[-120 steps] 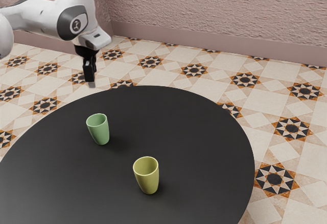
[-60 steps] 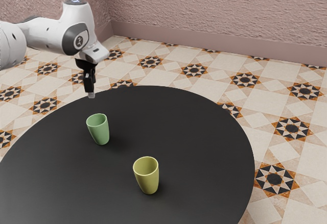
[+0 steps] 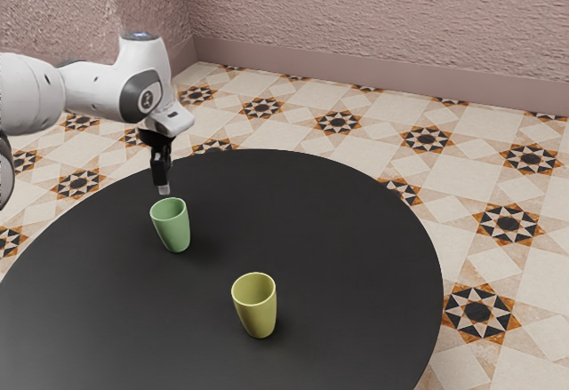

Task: Place the left cup onto the right cup

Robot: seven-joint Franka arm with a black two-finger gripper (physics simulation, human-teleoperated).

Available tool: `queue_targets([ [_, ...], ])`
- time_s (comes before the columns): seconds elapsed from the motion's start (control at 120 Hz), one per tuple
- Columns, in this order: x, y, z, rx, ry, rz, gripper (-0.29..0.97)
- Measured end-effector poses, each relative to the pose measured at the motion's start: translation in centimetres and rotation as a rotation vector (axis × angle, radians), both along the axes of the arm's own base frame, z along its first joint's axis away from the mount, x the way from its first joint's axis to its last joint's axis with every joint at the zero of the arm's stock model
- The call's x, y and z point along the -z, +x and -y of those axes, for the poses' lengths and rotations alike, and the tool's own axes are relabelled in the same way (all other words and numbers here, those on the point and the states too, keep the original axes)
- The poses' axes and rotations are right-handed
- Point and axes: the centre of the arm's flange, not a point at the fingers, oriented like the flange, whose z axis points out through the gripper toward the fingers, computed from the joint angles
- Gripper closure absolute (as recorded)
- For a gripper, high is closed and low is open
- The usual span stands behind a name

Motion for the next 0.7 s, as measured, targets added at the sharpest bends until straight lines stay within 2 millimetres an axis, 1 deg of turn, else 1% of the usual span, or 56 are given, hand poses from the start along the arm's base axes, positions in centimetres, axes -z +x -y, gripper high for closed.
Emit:
queue_targets([
  [0.15, 1.9, 0.0, 0.0, 0.002, -0.011, -0.014, 0.00],
  [0.292, 3.3, -0.1, -0.1, 0.001, -0.018, -0.022, 0.00],
  [0.533, 4.8, 0.1, -0.3, 0.006, -0.016, -0.027, 0.00],
  [0.6, 5.1, 0.1, -0.4, 0.006, -0.015, -0.027, 0.04],
  [0.7, 5.5, 0.2, -0.1, 0.012, -0.018, -0.027, 0.17],
])
